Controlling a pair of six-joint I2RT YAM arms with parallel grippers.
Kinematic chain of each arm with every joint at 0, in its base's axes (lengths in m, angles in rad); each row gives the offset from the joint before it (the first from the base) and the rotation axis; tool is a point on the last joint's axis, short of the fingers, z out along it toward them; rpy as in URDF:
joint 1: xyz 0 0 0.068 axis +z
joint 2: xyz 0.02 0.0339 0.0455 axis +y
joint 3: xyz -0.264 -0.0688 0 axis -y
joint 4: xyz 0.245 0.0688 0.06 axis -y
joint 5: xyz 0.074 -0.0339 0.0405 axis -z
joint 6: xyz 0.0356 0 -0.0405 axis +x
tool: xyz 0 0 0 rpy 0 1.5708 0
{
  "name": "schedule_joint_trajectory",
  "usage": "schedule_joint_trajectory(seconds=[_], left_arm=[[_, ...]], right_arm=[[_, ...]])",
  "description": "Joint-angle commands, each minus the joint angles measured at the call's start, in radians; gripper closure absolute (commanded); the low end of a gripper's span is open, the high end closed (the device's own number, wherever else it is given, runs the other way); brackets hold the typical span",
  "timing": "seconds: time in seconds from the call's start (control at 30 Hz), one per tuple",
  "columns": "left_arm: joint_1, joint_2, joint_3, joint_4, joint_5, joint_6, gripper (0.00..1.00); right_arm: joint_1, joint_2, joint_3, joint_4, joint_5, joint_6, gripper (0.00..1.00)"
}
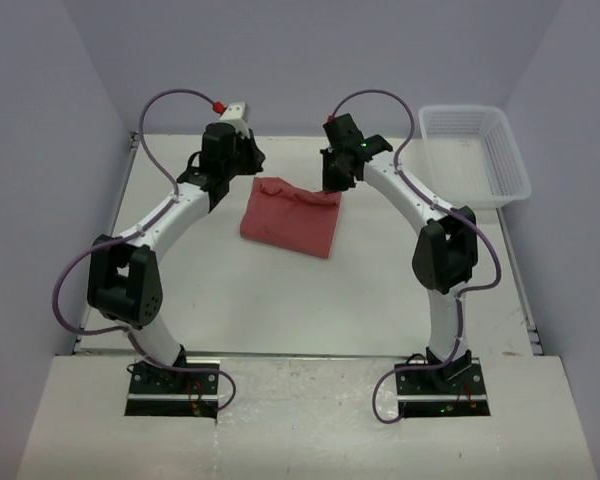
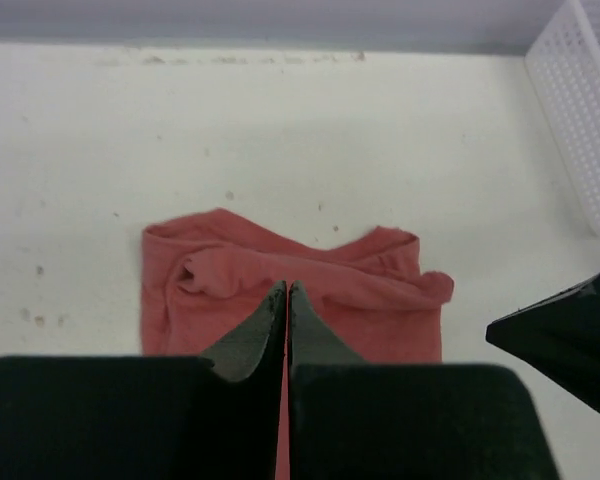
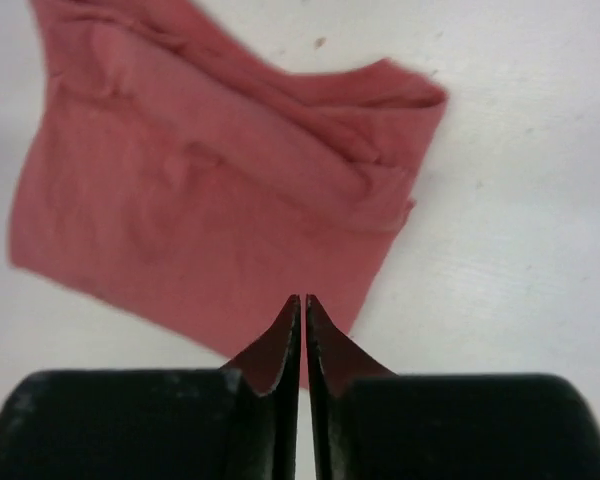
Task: Fold and stack the t-shirts
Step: Smooth out wrinkles on the folded tshirt
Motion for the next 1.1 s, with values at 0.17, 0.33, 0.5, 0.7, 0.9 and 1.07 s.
schedule_joint_trajectory(seconds=[0.17,0.33,0.5,0.7,0.9,1.07], left_arm=[[0.007,0.222,0.015,-0.081,0.305,-0.112,1.00],[0.049,0.299,0.056,-0.093,0.345,-0.118,1.00],[0.064,0.317,0.041,-0.079,0.355,-0.121,1.00],[0.067,0.329,-0.020,-0.079,0.354,-0.147,1.00],[0.066,0.335,-0.089,-0.112,0.346,-0.178,1.00],[0.064,0.340,-0.157,-0.141,0.316,-0.210,1.00]], right_arm=[[0.005,-0.031,-0.123,0.195,-0.405,0.094,1.00],[0.002,0.082,-0.033,0.181,-0.510,0.104,1.00],[-0.001,0.153,0.017,0.146,-0.552,0.133,1.00],[0.002,0.191,0.000,0.060,-0.534,0.154,1.00],[0.004,0.131,-0.143,0.051,-0.491,0.151,1.00],[0.008,0.101,-0.265,0.101,-0.486,0.182,1.00]])
